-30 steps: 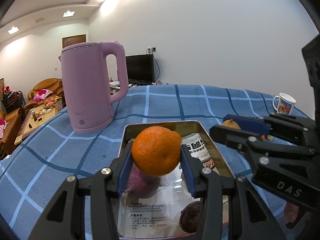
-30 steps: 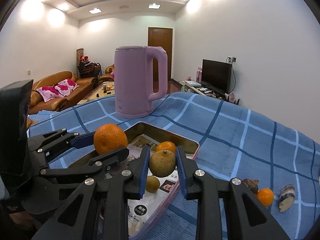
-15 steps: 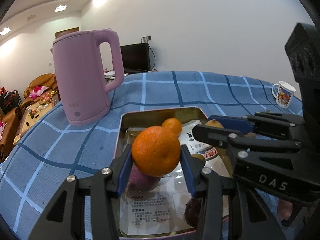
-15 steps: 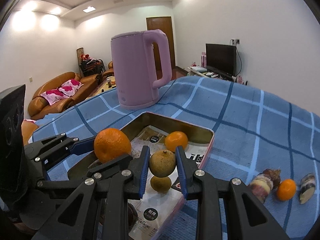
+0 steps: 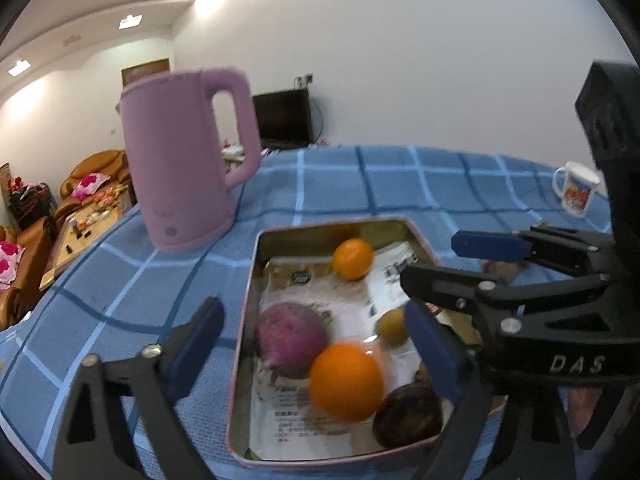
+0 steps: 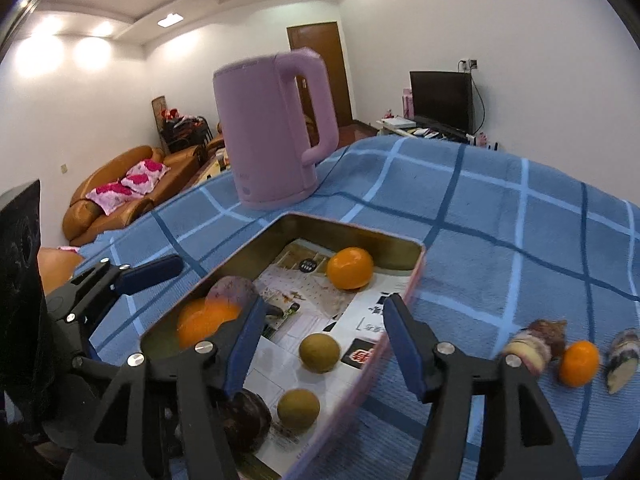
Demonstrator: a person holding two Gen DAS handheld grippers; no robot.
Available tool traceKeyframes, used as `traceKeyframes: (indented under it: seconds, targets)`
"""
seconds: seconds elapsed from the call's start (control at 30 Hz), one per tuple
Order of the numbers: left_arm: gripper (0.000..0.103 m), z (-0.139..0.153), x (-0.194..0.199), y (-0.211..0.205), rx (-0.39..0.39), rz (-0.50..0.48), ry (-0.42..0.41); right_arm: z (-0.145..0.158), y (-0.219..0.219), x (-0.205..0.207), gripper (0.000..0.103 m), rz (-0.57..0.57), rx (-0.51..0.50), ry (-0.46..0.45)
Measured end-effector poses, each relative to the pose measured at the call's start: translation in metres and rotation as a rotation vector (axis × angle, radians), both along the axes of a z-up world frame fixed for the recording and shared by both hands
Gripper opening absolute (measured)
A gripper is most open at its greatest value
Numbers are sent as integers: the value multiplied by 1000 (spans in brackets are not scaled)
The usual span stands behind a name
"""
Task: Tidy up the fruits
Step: 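Move both grippers back to the remaining items on the bedspread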
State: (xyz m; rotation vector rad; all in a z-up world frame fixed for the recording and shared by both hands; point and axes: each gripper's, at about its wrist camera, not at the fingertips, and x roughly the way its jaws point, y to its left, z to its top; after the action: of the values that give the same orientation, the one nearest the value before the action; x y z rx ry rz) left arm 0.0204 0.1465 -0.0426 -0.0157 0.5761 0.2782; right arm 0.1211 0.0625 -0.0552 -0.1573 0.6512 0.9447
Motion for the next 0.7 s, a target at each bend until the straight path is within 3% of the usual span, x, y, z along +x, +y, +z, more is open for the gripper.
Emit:
traceKeyframes:
  seconds: [0.2, 0.43, 0.7]
  targets:
    - [96, 30, -2, -32, 32, -65, -65, 26, -52, 6, 67, -91, 18, -70]
    - [96, 38, 26, -80, 26, -154, -74, 25, -143, 55, 67, -458, -1, -107]
    - [92, -1, 89, -130, 5, -227, 81, 0, -185, 95, 67, -611, -47, -35]
